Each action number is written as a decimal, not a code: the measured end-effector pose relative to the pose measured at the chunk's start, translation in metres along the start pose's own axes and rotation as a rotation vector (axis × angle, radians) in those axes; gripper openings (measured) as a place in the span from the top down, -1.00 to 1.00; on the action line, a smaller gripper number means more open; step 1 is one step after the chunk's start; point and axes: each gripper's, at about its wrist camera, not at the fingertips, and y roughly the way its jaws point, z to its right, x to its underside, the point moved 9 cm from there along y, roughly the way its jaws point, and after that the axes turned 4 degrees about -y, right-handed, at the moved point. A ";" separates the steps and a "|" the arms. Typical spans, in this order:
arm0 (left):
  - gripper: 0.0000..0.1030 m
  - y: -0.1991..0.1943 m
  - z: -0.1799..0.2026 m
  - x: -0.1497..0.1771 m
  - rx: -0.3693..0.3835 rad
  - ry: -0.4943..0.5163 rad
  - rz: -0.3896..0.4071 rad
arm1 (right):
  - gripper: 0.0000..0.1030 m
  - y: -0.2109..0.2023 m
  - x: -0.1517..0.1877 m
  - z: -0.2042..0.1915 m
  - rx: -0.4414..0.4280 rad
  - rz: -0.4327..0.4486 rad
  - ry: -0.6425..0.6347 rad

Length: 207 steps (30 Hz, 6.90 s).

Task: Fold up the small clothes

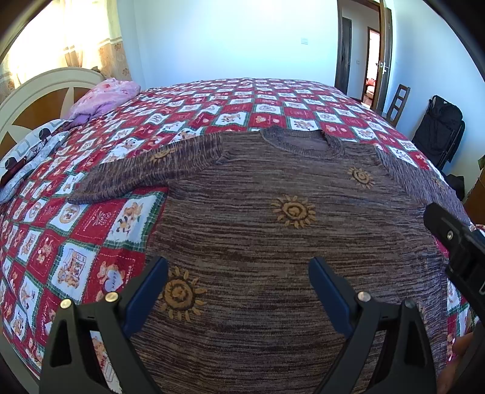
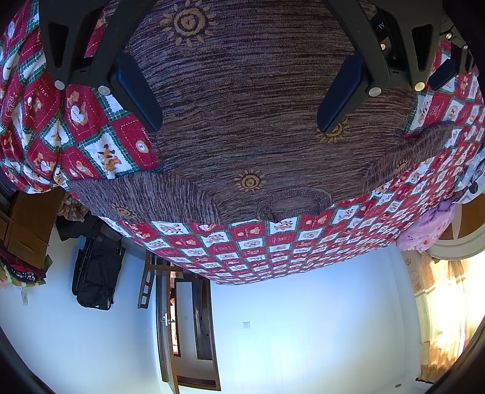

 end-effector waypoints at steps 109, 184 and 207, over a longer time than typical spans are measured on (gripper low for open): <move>-1.00 0.119 -0.099 -0.038 0.003 -0.162 0.018 | 0.30 0.213 -0.113 -0.054 -0.062 -0.127 -0.105; -1.00 0.119 -0.098 -0.037 -0.003 -0.157 0.023 | 0.76 0.327 -0.155 0.048 -0.080 -0.232 0.032; -1.00 0.110 -0.109 -0.038 -0.012 -0.167 -0.025 | 0.67 0.231 -0.121 -0.005 -0.059 -0.079 -0.128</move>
